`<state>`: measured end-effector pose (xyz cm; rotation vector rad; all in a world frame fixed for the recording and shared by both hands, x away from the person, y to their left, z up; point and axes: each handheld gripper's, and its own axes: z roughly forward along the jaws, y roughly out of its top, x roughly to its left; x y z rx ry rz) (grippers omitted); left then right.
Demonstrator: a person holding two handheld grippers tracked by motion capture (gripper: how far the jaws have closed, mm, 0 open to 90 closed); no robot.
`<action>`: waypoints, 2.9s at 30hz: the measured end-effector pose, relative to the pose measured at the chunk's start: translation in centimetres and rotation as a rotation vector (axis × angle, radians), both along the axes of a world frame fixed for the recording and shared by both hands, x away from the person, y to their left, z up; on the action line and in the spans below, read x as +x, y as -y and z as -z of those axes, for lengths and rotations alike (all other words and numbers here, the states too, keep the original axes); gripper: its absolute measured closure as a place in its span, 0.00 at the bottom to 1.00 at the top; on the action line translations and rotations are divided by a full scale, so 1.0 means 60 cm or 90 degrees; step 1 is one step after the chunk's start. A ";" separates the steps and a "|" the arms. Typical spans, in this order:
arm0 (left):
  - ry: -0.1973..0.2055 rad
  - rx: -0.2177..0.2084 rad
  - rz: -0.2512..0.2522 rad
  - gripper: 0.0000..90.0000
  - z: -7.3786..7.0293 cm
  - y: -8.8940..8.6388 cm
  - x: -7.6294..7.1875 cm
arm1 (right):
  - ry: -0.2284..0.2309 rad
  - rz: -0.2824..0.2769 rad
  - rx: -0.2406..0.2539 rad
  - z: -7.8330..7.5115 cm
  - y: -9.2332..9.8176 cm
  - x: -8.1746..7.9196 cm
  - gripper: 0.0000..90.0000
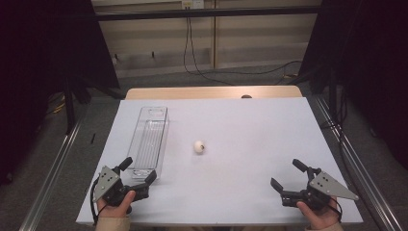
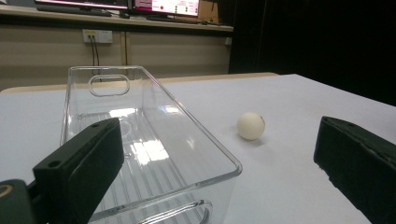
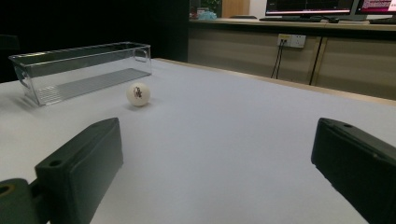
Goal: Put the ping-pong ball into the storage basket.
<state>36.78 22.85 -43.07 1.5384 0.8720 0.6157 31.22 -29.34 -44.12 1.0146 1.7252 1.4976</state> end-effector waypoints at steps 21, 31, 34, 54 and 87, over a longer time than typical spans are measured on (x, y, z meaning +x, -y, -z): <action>-0.008 -0.012 0.016 0.02 -0.013 0.020 0.004 | -0.001 -0.001 -0.002 -0.001 -0.001 -0.002 0.01; -0.014 -0.017 0.024 0.02 -0.020 0.037 0.005 | 0.000 -0.005 -0.005 -0.002 -0.002 -0.003 0.01; -0.013 -0.019 0.025 0.02 -0.023 0.045 0.007 | -0.002 -0.006 -0.004 -0.002 -0.003 -0.004 0.02; -0.016 0.007 0.030 0.02 -0.031 0.075 0.021 | 0.000 -0.010 -0.007 -0.001 -0.002 -0.003 0.02; -0.023 0.027 0.053 0.03 -0.034 0.122 0.033 | 0.005 -0.011 -0.003 -0.003 -0.002 -0.004 0.02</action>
